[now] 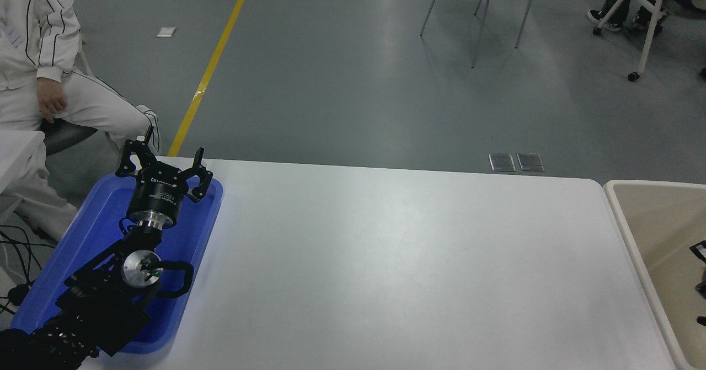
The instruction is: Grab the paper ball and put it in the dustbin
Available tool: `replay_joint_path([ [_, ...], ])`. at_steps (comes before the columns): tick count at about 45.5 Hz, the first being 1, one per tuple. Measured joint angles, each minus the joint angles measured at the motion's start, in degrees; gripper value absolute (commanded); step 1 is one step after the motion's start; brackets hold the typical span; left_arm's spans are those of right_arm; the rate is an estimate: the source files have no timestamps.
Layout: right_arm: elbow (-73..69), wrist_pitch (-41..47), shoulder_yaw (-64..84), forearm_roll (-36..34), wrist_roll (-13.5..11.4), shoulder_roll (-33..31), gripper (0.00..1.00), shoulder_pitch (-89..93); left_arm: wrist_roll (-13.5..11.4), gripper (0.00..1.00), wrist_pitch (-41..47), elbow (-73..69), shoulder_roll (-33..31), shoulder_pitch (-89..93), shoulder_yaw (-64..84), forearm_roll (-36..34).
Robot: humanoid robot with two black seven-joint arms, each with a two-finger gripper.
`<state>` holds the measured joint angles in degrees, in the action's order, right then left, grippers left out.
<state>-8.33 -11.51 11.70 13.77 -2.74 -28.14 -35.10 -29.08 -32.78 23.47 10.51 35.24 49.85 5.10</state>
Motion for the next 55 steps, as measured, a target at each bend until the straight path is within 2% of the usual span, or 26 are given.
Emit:
replay_joint_path([
  [10, 0.00, -1.98, -0.07, -0.05, 0.00, 0.10, 0.90, -0.11, 0.00, 1.00, 0.00, 0.00, -0.01, 0.00, 0.00, 0.00],
  [13, -0.09, -2.29, -0.09, -0.07, 0.01, 0.10, 0.98, -0.21, 0.00, 1.00, 0.00, 0.00, -0.01, 0.00, 0.00, 0.00],
  [35, -3.39, -2.95, -3.58, 0.37, 0.05, -1.76, 1.00, -1.25, 0.06, 1.00, 0.00, 0.00, -0.01, 0.00, 0.02, -0.01],
  [42, -9.16, -2.74, -11.77, 0.57, 0.09, -5.07, 1.00, -1.85, 0.09, 1.00, 0.00, 0.00, -0.01, 0.00, 0.03, 0.00],
  [55, -22.70, -2.09, -36.74, 0.66, 0.09, -9.15, 1.00, 0.02, 0.09, 1.00, 0.00, 0.01, -0.02, 0.00, 0.04, -0.01],
])
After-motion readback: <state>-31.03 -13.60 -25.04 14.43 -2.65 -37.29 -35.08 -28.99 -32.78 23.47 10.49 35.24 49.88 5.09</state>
